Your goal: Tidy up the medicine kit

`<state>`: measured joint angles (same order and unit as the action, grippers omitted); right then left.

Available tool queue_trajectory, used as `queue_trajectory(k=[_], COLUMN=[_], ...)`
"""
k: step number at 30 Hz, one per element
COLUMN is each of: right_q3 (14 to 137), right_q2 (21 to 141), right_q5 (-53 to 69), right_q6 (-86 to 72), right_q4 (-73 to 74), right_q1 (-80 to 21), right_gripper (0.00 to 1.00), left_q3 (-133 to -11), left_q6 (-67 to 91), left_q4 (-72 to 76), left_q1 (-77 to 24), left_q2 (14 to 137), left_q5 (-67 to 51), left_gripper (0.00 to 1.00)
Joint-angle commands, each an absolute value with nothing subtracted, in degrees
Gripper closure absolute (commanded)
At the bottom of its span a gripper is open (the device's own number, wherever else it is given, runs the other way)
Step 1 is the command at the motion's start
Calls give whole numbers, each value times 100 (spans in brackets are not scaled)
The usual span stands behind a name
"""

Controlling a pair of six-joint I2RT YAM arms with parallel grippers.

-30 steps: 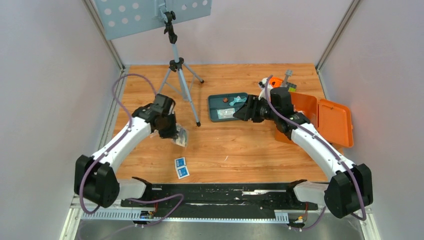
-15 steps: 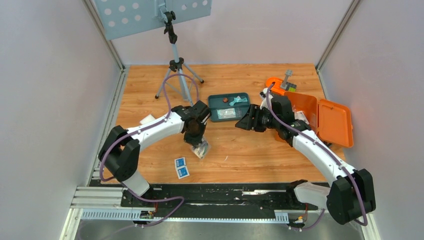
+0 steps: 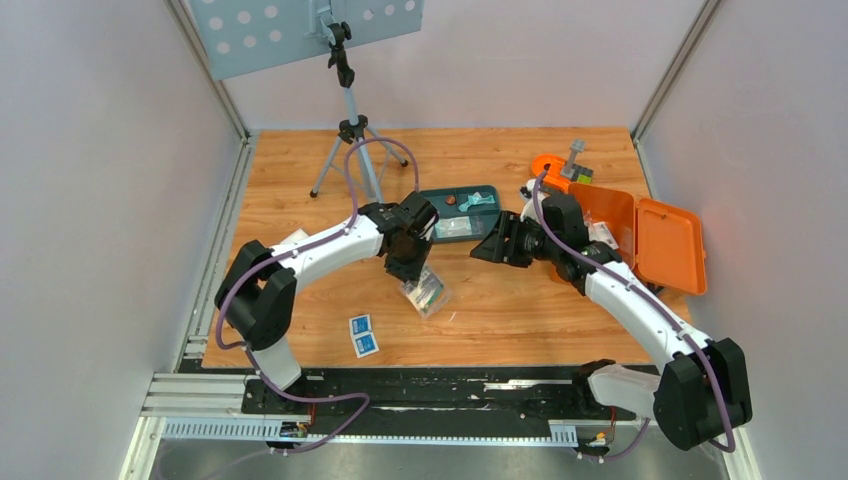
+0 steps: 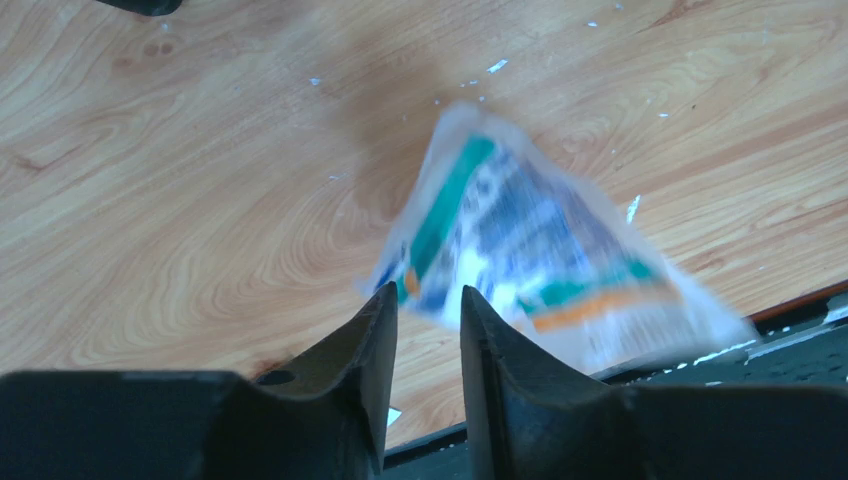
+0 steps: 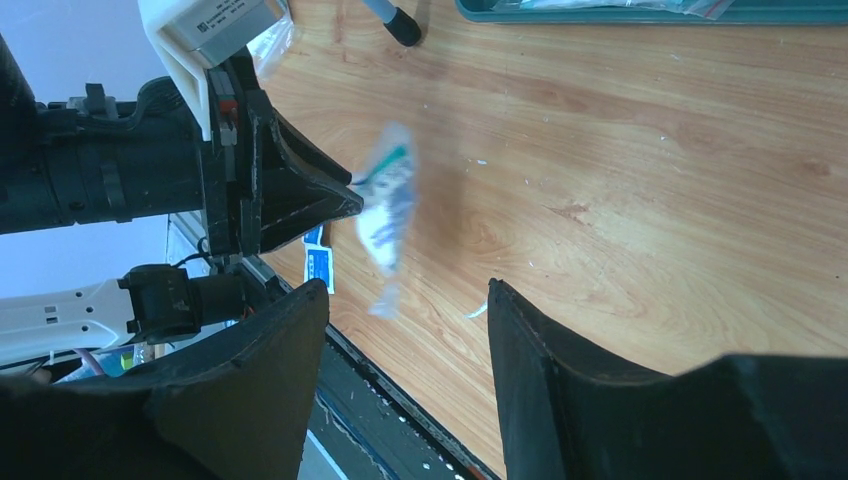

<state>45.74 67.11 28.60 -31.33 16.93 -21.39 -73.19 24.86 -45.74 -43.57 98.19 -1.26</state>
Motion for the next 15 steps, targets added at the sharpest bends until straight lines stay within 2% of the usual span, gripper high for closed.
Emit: queue_trajectory(k=[1, 4, 6, 10, 15], right_q3=[4509, 4538, 4576, 4699, 4776], right_q2=[6662, 6786, 6874, 7191, 7834], right_q5=[2918, 2927, 2901, 2759, 2954], right_q6=[-3226, -3226, -3174, -3040, -3057], right_q4=[1547, 1547, 1547, 1558, 1358], right_q1=[-2129, -2145, -2199, -2425, -2519], right_gripper=[42, 42, 42, 42, 44], left_q3=[-7397, -7413, -7401, -7202, -6646], left_q6=[2300, 2331, 2371, 2649, 3194], left_q4=[-4521, -4588, -4620, -4643, -4136], left_q1=[-4421, -4421, -4418, -4409, -4244], left_q2=[9737, 9656, 9568, 9333, 9104], left_q5=[-248, -166, -80, -18, -274], left_gripper=[55, 46, 45, 50, 67])
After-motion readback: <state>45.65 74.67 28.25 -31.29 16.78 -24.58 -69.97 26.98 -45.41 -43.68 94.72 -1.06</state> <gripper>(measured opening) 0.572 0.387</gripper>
